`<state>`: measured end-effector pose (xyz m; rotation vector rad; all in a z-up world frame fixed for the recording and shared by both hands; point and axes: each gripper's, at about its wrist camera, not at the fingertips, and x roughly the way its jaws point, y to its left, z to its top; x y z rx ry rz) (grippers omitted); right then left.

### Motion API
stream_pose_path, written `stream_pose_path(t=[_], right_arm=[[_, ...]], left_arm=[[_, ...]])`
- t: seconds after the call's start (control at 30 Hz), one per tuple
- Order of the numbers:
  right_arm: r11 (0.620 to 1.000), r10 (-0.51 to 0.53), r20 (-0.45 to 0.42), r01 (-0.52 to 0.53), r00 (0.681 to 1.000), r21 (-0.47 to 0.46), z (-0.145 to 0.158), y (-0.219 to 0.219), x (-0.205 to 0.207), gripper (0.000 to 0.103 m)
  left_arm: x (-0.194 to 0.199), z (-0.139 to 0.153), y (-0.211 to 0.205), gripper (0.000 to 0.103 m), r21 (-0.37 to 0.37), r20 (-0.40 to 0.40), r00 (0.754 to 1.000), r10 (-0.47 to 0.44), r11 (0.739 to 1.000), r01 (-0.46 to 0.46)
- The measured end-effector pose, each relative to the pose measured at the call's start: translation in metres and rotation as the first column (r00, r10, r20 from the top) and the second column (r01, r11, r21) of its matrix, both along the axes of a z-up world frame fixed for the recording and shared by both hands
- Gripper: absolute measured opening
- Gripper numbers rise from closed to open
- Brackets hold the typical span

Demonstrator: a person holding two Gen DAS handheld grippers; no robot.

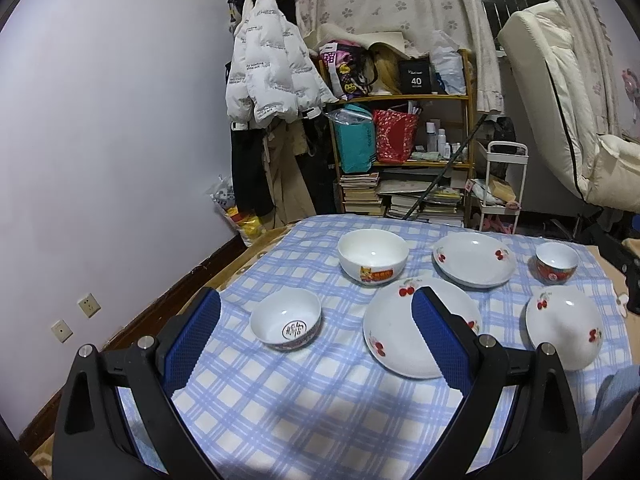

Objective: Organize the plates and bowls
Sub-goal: 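Reach both tools to the large cherry plate and close on its rim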

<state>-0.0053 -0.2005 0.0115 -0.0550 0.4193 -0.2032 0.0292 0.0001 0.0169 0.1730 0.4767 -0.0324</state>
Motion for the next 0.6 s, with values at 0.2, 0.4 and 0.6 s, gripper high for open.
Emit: stream_pose_path(t=[0.2, 0.4, 0.6], right_arm=[[0.998, 0.056, -0.033, -0.057, 0.998, -0.007, 0.005, 0.010, 0.028, 0.103], [0.995, 0.098, -0.047, -0.098, 0.994, 0.010, 0.010, 0.019, 0.059, 0.103], [0.997, 0.079, -0.062, -0.077, 0.995, 0.025, 0.009, 0.023, 0.094, 0.103]], left_arm=[[0.029, 0.003, 0.002, 0.095, 0.004, -0.039, 0.999, 0.016, 1.000, -0.016], [0.068, 0.003, 0.002, 0.095, 0.034, -0.140, 0.988, 0.072, 0.997, -0.068], [0.105, -0.003, 0.001, 0.095, 0.046, -0.229, 0.971, 0.061, 0.998, -0.052]])
